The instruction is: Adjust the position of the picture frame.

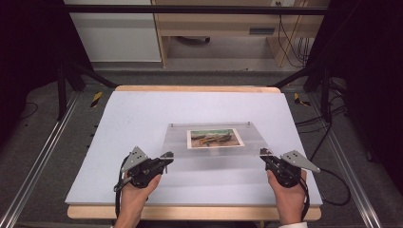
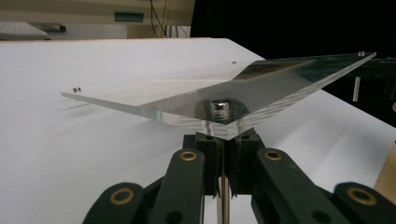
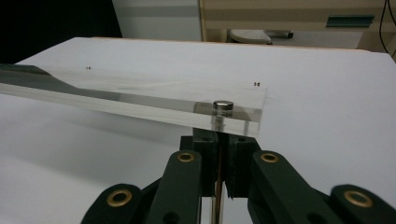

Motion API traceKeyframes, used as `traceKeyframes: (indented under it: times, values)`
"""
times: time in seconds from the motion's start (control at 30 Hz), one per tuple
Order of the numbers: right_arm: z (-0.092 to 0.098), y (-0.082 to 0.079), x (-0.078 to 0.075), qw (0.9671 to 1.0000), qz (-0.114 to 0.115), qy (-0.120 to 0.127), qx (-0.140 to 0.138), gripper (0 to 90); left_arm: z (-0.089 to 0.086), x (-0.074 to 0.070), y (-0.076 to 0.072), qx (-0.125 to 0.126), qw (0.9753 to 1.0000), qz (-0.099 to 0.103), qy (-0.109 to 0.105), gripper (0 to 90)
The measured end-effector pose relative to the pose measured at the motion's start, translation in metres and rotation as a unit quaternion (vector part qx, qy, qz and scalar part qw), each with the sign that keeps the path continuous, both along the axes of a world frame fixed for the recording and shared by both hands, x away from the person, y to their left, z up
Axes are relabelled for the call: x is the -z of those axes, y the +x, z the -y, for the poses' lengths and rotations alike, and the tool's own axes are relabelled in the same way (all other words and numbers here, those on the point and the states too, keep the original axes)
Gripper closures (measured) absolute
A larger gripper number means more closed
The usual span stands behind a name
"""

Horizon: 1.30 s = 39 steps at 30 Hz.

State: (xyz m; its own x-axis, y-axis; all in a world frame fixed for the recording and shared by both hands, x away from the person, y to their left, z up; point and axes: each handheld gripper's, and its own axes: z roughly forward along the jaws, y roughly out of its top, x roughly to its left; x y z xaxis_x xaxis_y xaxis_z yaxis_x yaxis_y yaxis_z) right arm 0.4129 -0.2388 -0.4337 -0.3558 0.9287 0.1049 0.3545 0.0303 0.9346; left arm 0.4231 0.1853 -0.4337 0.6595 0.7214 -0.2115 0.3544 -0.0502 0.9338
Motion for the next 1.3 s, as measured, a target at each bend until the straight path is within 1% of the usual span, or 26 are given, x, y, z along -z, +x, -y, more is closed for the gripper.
traceKeyframes:
  times: [0.03,0.13,0.23,0.3,0.57,0.87,0.93,1.0,1.03,1.07,1.13,1.17,1.3]
  values:
    - [-0.001,0.0,-0.001,1.0,0.001,0.002,-0.001,85.1,-0.001,-0.001,0.0,0.001,1.0,0.003,0.004,83.7]
    - [-0.005,0.001,-0.001,1.0,0.003,0.003,0.0,85.0,-0.005,-0.003,0.001,0.002,1.0,0.007,0.004,83.7]
    - [-0.008,0.002,-0.002,1.0,0.005,0.004,-0.001,85.0,-0.009,-0.003,0.002,-0.001,1.0,0.007,-0.002,83.7]
    - [-0.01,0.002,-0.002,1.0,0.005,0.0,-0.001,85.0,-0.011,-0.003,0.001,-0.001,1.0,0.007,0.0,83.7]
    - [-0.013,0.0,-0.003,1.0,0.006,0.005,-0.001,85.0,-0.014,-0.005,0.002,0.001,0.9999,0.01,-0.001,83.6]
    - [-0.022,0.008,-0.003,0.9999,0.008,0.005,-0.005,84.9,-0.024,-0.007,0.006,-0.006,0.9999,0.012,-0.001,83.6]
    - [-0.025,0.011,-0.003,0.9999,0.009,0.005,-0.004,84.8,-0.026,-0.007,0.009,-0.006,0.9999,0.013,0.001,83.6]
    - [-0.027,0.015,-0.003,1.0,0.007,0.007,-0.002,84.8,-0.026,-0.008,0.015,-0.013,0.9999,0.009,-0.006,83.7]
    - [-0.029,0.022,-0.001,0.9999,0.001,0.009,0.006,85.0,-0.025,-0.008,0.019,-0.013,0.9999,0.009,-0.001,83.6]
    - [-0.029,0.022,-0.001,0.9999,0.001,0.009,0.006,85.0,-0.025,-0.008,0.023,-0.013,0.9998,0.011,0.005,83.6]
    - [-0.03,0.029,0.0,1.0,0.0,0.0,0.008,85.0,-0.026,-0.009,0.029,-0.013,0.9999,0.009,0.003,83.5]
    - [-0.03,0.032,0.0,1.0,-0.004,0.001,0.009,85.0,-0.027,-0.009,0.031,-0.012,0.9999,0.01,0.003,83.5]
    - [-0.035,0.04,-0.001,0.9999,0.002,-0.003,0.012,85.0,-0.032,-0.008,0.042,-0.012,0.9999,0.01,-0.002,83.7]
